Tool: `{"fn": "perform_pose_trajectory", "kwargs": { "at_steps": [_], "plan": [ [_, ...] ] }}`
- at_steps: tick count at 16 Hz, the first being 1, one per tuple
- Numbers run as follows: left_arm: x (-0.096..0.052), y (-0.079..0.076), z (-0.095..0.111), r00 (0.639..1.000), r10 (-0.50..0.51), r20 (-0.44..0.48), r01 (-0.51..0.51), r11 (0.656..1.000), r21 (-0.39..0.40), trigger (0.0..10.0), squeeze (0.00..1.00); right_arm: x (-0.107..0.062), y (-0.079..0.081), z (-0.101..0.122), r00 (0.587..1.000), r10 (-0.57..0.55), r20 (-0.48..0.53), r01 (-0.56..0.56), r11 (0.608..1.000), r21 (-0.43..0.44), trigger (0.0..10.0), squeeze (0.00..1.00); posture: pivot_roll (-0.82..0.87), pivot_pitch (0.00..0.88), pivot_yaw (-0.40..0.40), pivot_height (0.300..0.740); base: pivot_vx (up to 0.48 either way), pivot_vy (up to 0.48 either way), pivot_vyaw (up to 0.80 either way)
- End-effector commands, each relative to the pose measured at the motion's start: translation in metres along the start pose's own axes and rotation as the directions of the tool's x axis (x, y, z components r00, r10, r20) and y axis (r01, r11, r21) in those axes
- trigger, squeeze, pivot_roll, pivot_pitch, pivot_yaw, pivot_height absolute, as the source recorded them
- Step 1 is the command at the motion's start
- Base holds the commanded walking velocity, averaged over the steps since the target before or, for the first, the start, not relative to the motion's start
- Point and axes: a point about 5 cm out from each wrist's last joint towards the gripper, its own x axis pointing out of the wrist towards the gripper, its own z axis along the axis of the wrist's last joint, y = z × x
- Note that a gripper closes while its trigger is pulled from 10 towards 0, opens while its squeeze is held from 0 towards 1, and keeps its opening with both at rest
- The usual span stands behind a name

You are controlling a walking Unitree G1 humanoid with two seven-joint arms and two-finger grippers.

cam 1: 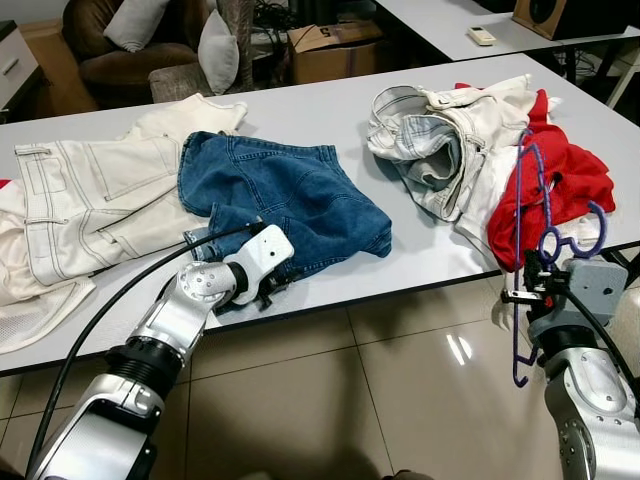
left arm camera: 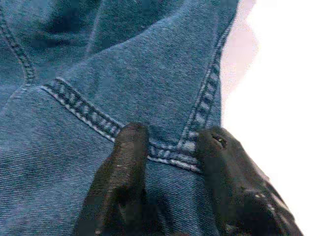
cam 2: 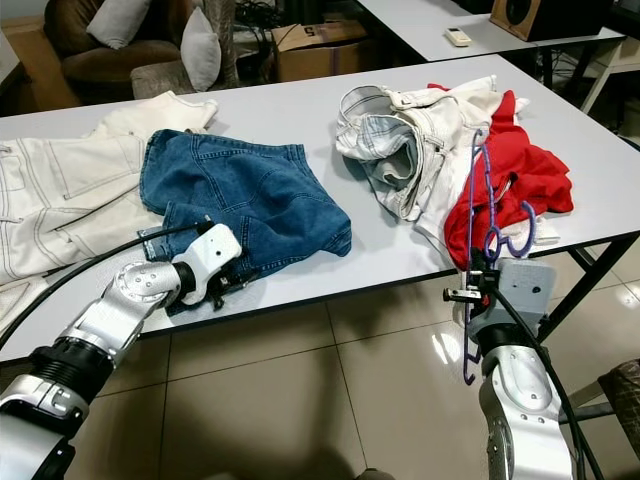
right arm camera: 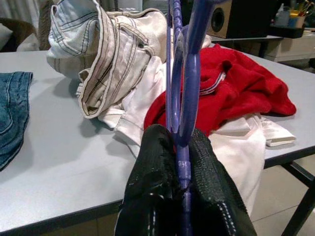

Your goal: Hang hanger

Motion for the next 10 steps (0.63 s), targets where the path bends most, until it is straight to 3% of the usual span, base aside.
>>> {"fn": "perform_pose_trajectory", "kwargs": {
  "at_steps": [1, 8, 10],
  "plan": [
    [-0.003, -0.001, -0.004, 1.000, -0.022, -0.001, 0.022, 1.000, -0.004, 0.0, 0.00, 0.000, 0.005, 0.004, 1.000, 0.016, 0.007, -0.017, 1.000, 0.003, 10.0, 0.00, -0.16, 0.000, 0.065, 0.740, 0.000, 0.000, 0.00],
    [-0.003, 0.004, -0.005, 1.000, 0.015, -0.003, -0.015, 0.999, 0.042, 0.0, 0.00, 0.004, 0.007, 0.003, 1.000, 0.022, 0.003, -0.022, 1.000, 0.004, 10.0, 0.00, -0.16, 0.000, 0.064, 0.740, 0.000, 0.000, 0.00],
    [-0.005, 0.011, -0.003, 0.998, 0.054, 0.019, -0.055, 0.994, 0.099, 0.0, 0.00, 0.005, 0.009, 0.003, 1.000, 0.029, 0.000, -0.029, 1.000, 0.003, 10.0, 0.00, -0.16, 0.000, 0.060, 0.740, 0.000, 0.000, 0.00]
  ]
}}
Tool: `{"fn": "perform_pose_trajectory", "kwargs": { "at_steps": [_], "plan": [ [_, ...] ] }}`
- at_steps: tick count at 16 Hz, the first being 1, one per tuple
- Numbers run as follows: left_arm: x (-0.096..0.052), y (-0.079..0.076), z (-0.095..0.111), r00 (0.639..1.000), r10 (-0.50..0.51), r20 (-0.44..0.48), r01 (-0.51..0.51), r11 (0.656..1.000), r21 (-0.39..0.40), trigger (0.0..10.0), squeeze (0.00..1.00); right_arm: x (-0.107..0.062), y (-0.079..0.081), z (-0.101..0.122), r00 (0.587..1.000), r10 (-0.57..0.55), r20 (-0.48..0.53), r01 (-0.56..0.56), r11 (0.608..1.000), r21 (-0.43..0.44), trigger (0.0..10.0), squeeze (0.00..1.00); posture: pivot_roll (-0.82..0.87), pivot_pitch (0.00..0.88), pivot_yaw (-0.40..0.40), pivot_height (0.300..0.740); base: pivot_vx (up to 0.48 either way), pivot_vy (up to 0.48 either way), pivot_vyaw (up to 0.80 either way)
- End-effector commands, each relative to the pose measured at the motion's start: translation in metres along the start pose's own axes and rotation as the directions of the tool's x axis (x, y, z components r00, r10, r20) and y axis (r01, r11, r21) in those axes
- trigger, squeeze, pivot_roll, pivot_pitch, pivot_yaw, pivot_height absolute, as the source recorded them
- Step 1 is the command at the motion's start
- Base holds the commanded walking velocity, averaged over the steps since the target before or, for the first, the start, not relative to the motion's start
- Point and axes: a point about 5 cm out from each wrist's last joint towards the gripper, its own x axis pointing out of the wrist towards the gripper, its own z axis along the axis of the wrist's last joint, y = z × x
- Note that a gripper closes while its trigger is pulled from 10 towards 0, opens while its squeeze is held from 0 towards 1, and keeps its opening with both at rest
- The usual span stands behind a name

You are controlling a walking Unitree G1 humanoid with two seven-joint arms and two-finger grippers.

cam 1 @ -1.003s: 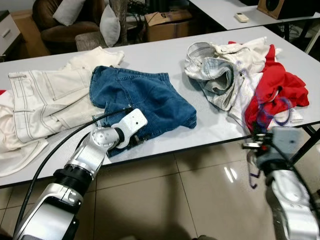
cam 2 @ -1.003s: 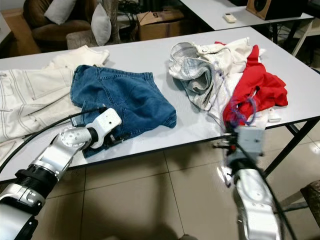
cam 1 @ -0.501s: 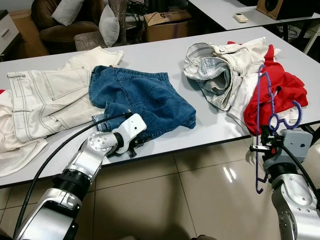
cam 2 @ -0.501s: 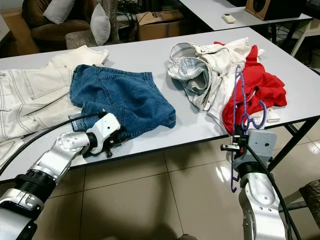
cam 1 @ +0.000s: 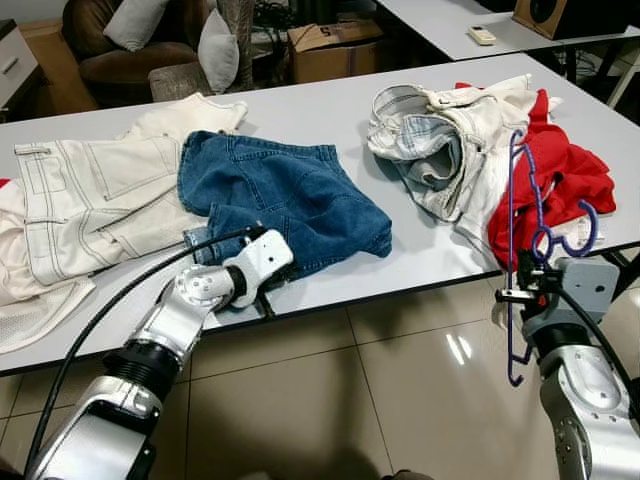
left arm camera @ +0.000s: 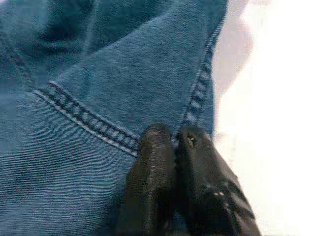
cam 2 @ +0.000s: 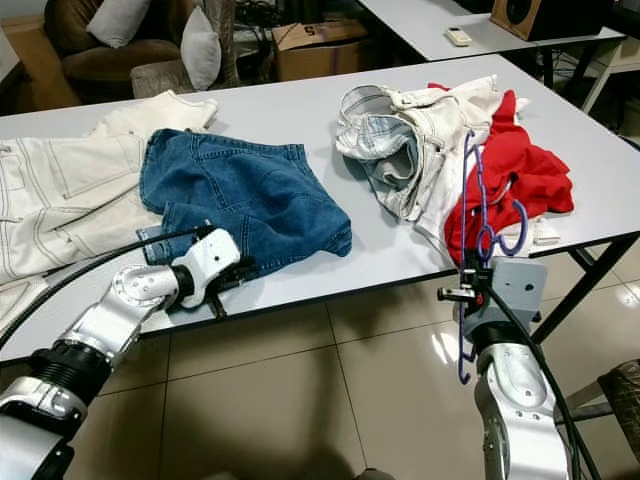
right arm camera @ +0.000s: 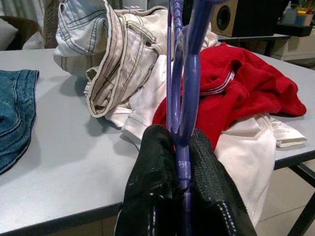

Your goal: Hang hanger

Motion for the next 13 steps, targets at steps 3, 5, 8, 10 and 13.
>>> {"fn": "perform_pose_trajectory", "kwargs": {
  "at_steps": [3, 5, 8, 10, 13],
  "plan": [
    [-0.010, 0.021, 0.003, 0.998, 0.070, 0.006, -0.070, 0.995, 0.074, 0.0, 0.00, 0.005, 0.006, 0.003, 1.000, 0.021, 0.007, -0.021, 1.000, 0.002, 10.0, 0.00, -0.15, 0.000, 0.059, 0.740, 0.000, 0.000, 0.00],
    [-0.019, 0.037, 0.009, 0.992, 0.125, 0.032, -0.127, 0.986, 0.109, 0.0, 0.00, 0.006, 0.008, 0.004, 1.000, 0.030, 0.009, -0.030, 1.000, 0.000, 10.0, 0.00, -0.15, 0.000, 0.056, 0.740, 0.000, 0.000, 0.00],
    [-0.049, 0.084, 0.061, 0.925, 0.231, 0.301, -0.264, 0.962, 0.074, 0.0, 0.00, 0.013, 0.011, 0.004, 0.998, 0.065, 0.007, -0.065, 0.998, -0.005, 10.0, 0.00, -0.12, 0.000, 0.017, 0.740, 0.000, 0.000, 0.00],
    [-0.029, 0.057, 0.060, 0.953, 0.089, 0.288, -0.088, 0.996, -0.018, 10.0, 0.00, 0.016, 0.016, 0.004, 0.997, 0.083, 0.003, -0.083, 0.997, -0.003, 10.0, 0.00, -0.12, 0.000, 0.015, 0.740, 0.000, 0.000, 0.00],
    [0.004, 0.016, 0.055, 0.939, 0.035, 0.343, 0.016, 0.989, -0.144, 10.0, 1.00, 0.017, 0.022, 0.004, 0.995, 0.103, 0.004, -0.103, 0.995, 0.002, 10.0, 0.00, -0.13, 0.000, 0.017, 0.740, 0.000, 0.000, 0.00]
  ]
}}
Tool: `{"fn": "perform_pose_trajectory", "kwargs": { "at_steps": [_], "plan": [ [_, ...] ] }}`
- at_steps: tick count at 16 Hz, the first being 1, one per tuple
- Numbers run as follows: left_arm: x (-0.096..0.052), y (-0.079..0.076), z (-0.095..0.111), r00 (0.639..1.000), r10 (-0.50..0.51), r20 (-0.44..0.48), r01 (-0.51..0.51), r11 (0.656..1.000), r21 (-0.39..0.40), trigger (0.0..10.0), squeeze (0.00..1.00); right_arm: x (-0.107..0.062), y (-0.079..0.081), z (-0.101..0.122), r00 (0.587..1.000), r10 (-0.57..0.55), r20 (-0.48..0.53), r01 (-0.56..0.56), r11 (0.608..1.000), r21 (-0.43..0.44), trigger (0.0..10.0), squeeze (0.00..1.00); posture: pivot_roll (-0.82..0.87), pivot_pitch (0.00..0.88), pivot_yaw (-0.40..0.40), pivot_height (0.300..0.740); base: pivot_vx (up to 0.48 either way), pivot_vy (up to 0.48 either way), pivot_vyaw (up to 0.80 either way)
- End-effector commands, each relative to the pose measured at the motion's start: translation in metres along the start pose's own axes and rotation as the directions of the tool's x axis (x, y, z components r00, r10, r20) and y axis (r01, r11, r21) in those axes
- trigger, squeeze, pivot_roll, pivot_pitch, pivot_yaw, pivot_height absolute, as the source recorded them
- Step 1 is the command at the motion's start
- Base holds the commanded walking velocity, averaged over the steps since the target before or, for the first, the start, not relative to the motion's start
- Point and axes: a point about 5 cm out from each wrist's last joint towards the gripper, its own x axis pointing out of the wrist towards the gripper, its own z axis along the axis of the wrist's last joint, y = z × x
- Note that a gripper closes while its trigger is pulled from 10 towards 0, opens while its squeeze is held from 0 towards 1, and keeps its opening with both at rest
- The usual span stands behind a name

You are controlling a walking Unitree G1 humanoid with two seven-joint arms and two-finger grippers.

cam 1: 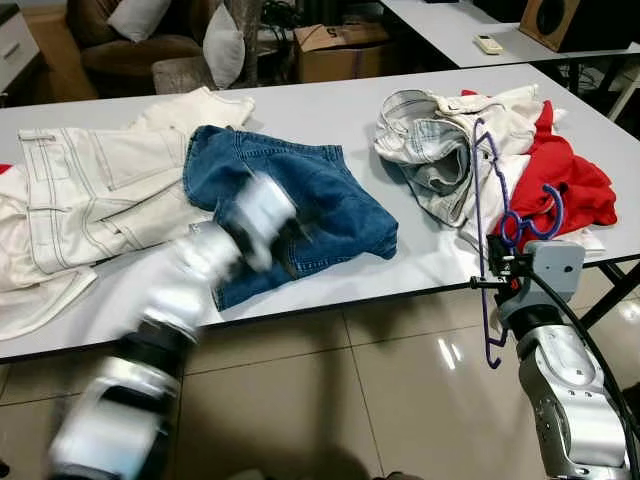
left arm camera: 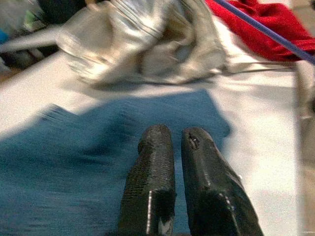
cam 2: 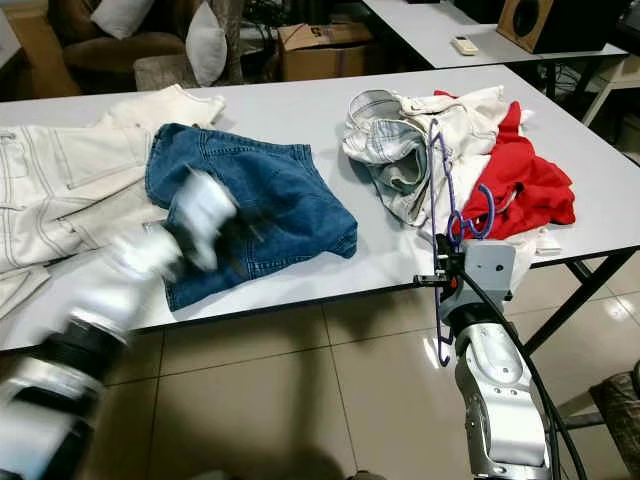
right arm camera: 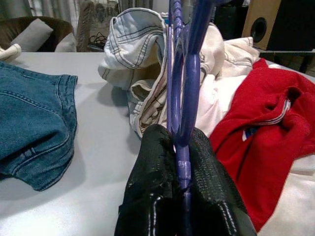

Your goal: Hang hanger

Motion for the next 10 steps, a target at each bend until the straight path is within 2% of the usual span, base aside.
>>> {"fn": "perform_pose_trajectory", "kwargs": {
  "at_steps": [1, 5, 7, 10],
  "plan": [
    [0.004, 0.001, 0.000, 0.999, 0.037, 0.003, -0.037, 0.999, 0.016, 10.0, 1.00, 0.001, 0.001, -0.001, 1.000, 0.007, -0.011, -0.007, 1.000, -0.006, 10.0, 0.00, -0.13, 0.000, 0.017, 0.740, 0.000, 0.000, 0.00],
    [0.018, -0.007, -0.015, 0.990, 0.123, -0.067, -0.121, 0.992, 0.035, 10.0, 1.00, -0.002, 0.000, 0.001, 1.000, 0.007, -0.014, -0.007, 1.000, -0.014, 10.0, 0.00, -0.19, 0.000, 0.017, 0.740, 0.000, 0.000, 0.00],
    [0.023, -0.015, -0.024, 0.991, 0.107, -0.085, -0.109, 0.994, -0.021, 10.0, 1.00, -0.006, 0.001, 0.002, 1.000, 0.015, -0.017, -0.015, 1.000, -0.025, 10.0, 0.00, -0.20, 0.000, 0.019, 0.740, 0.000, 0.000, 0.00],
    [0.026, -0.020, -0.032, 0.987, 0.095, -0.127, -0.103, 0.993, -0.061, 10.0, 1.00, -0.007, -0.002, 0.002, 1.000, 0.014, -0.025, -0.015, 0.999, -0.033, 10.0, 0.00, -0.21, 0.000, 0.018, 0.740, 0.000, 0.000, 0.00]
  ]
}}
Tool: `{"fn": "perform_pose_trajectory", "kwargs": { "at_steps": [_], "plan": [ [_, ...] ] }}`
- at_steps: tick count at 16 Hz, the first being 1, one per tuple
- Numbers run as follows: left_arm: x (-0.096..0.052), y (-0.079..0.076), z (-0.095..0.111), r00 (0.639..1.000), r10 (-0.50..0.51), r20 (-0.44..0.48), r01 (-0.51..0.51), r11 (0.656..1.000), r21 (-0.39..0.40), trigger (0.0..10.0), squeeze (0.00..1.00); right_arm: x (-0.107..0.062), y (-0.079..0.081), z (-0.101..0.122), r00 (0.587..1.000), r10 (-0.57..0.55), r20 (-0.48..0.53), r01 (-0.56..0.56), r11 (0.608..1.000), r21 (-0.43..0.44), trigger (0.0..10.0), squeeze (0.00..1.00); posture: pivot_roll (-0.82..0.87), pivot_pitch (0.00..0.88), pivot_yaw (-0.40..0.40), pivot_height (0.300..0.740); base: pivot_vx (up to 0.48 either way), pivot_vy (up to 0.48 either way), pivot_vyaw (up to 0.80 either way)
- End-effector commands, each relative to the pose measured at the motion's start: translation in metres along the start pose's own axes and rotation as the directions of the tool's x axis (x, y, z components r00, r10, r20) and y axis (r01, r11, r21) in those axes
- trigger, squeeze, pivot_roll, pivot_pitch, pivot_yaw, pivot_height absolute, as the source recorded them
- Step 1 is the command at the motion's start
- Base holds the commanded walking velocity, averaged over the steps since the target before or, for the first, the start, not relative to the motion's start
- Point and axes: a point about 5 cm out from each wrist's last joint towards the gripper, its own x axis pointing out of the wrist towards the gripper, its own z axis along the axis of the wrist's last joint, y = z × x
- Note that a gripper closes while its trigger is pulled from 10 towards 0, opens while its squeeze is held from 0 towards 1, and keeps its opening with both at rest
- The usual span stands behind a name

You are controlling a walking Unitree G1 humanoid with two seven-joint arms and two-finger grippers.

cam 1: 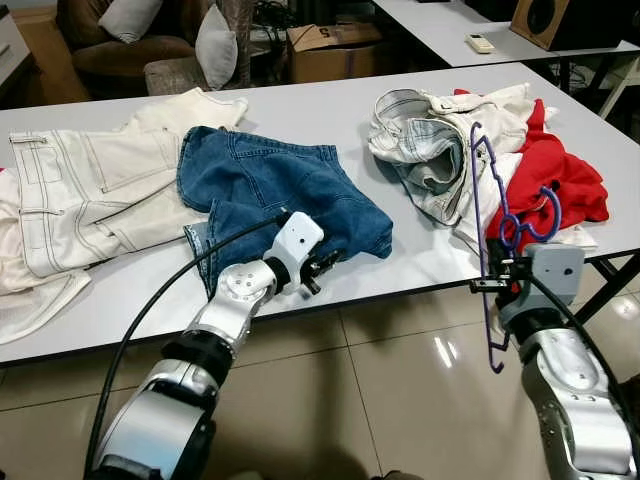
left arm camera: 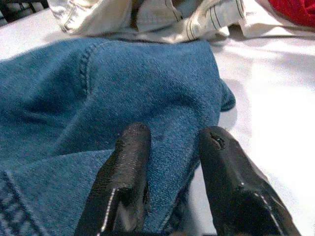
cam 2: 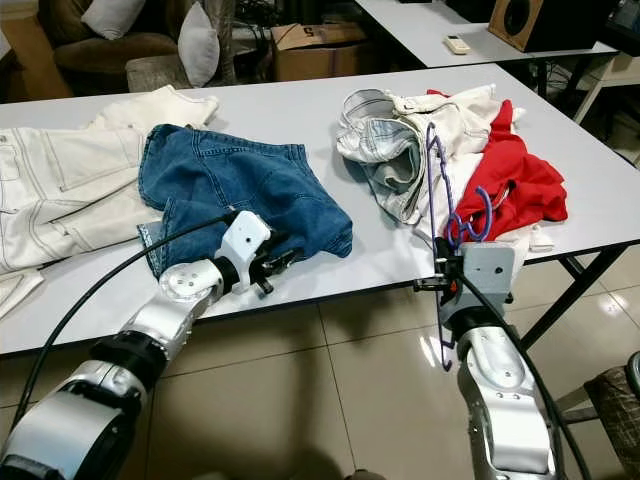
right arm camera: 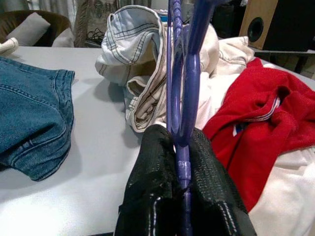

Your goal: Hang hanger

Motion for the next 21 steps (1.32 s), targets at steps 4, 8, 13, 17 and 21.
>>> {"fn": "perform_pose_trajectory", "kwargs": {
  "at_steps": [4, 8, 13, 17, 21],
  "plan": [
    [-0.003, -0.010, -0.028, 0.970, -0.099, -0.223, 0.125, 0.986, 0.107, 10.0, 0.00, -0.002, 0.000, 0.002, 1.000, 0.004, -0.007, -0.004, 1.000, -0.014, 10.0, 0.00, -0.22, 0.000, 0.033, 0.740, 0.000, 0.000, 0.00],
    [-0.005, -0.002, -0.032, 0.959, -0.041, -0.280, 0.092, 0.981, 0.170, 0.0, 0.00, -0.002, -0.002, 0.002, 1.000, -0.007, -0.004, 0.007, 1.000, -0.015, 10.0, 0.00, -0.23, 0.000, 0.046, 0.740, 0.000, 0.000, 0.00],
    [-0.012, 0.004, -0.038, 0.963, 0.005, -0.268, 0.040, 0.986, 0.162, 0.0, 0.00, -0.002, 0.000, 0.000, 1.000, -0.004, -0.002, 0.004, 1.000, -0.014, 10.0, 0.00, -0.22, 0.000, 0.048, 0.740, 0.000, 0.000, 0.00],
    [-0.018, 0.009, -0.041, 0.967, 0.025, -0.253, 0.003, 0.994, 0.111, 0.0, 0.00, -0.002, 0.002, 0.000, 1.000, 0.014, -0.003, -0.014, 1.000, -0.019, 10.0, 0.00, -0.22, 0.000, 0.042, 0.740, 0.000, 0.000, 0.00],
    [-0.028, 0.031, -0.025, 0.981, 0.048, -0.190, 0.003, 0.966, 0.259, 0.0, 0.00, -0.004, 0.002, -0.001, 1.000, 0.021, -0.006, -0.021, 0.999, -0.025, 10.0, 0.00, -0.22, 0.000, 0.041, 0.740, 0.000, 0.000, 0.00]
  ]
}}
